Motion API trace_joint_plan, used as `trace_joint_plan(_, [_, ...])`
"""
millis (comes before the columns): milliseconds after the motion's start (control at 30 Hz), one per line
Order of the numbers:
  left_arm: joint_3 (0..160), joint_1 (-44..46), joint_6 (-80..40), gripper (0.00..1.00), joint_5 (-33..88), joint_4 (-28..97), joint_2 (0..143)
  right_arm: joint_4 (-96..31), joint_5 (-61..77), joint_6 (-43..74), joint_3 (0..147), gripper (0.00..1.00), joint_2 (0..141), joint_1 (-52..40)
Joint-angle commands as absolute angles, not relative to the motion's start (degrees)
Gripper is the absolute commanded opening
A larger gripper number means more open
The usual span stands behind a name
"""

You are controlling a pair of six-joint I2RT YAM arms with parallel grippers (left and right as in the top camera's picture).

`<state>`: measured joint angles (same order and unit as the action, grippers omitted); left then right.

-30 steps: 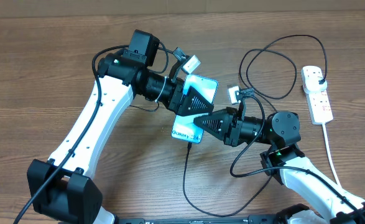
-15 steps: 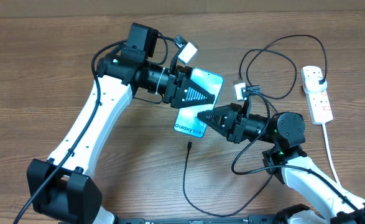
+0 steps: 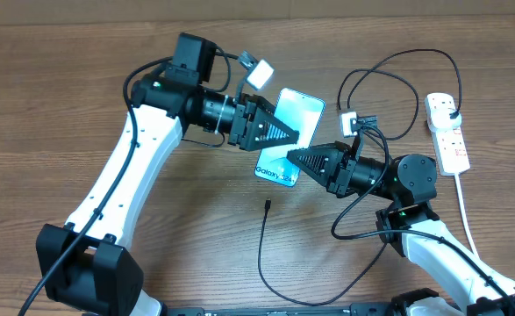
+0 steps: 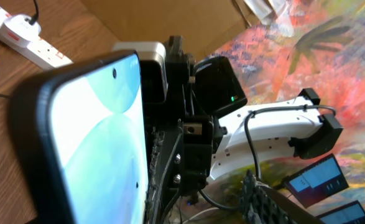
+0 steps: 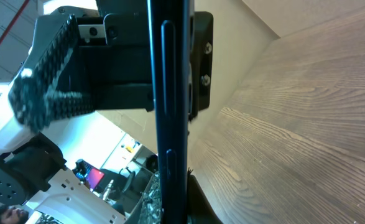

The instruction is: Plug charger to phone and switch on socket

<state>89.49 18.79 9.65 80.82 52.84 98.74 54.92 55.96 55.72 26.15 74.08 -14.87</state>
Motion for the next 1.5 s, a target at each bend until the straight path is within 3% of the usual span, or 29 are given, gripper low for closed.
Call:
trace_joint_plan(0, [89.8, 21.0, 11.0, 0.65, 81.0, 53.3, 98.3, 55.4, 53.6, 56.2, 27.5, 0.04, 73.3, -14.1])
trace_joint_plan(100, [89.8, 22.0, 11.0, 0.64, 81.0, 53.8, 98.3, 54.5, 53.8, 56.2, 27.5, 0.04, 73.3, -14.1])
trace_joint_plan(300, [89.8, 22.1, 10.9, 0.44, 81.0, 53.8, 98.3, 53.0, 54.0, 56.2, 27.5, 0.04, 73.3, -14.1])
trace_joint_plan(433, [89.8, 22.1, 10.9, 0.37, 81.0, 53.8, 98.3, 53.0, 54.1, 56.2, 27.5, 0.04, 73.3, -14.1])
trace_joint_plan(600, [89.8, 22.1, 10.7, 0.04, 81.0, 53.8, 98.3, 53.0, 54.3, 56.2, 27.5, 0.04, 73.3, -14.1])
trace_joint_plan(733, [89.8, 22.0, 10.7, 0.04, 80.9, 53.7, 98.3, 53.0, 54.3, 56.2, 27.5, 0.06, 73.3, -14.1])
trace_joint_plan(800, [89.8, 22.0, 10.7, 0.04, 79.8, 53.7, 98.3, 53.0, 54.3, 56.2, 27.5, 0.20, 73.3, -14.1])
trace_joint_plan(867, [89.8, 21.7, 10.7, 0.04, 76.5, 53.7, 98.3, 53.0, 54.3, 56.1, 27.5, 0.45, 73.3, -14.1])
trace_joint_plan(1000, [89.8, 21.5, 9.6, 0.04, 61.8, 54.8, 98.3, 53.0, 54.8, 54.6, 27.4, 0.89, 73.3, -14.1])
trace_joint_plan(1033, [89.8, 21.5, 8.2, 0.04, 56.1, 55.6, 98.3, 52.9, 55.4, 53.1, 27.4, 0.95, 73.3, -14.1])
trace_joint_plan(1100, [89.8, 21.5, 4.2, 0.04, 44.9, 57.6, 98.4, 51.6, 56.8, 49.8, 27.4, 1.00, 73.3, -14.1])
trace_joint_plan(1267, [89.7, 21.5, -8.2, 0.04, 20.2, 63.1, 99.2, 38.3, 56.6, 43.6, 27.4, 1.00, 73.3, -14.1])
trace_joint_plan(1467, [87.1, 21.9, -18.1, 0.04, 11.0, 63.6, 101.9, 16.3, 49.3, 40.0, 27.4, 1.00, 73.3, -14.1])
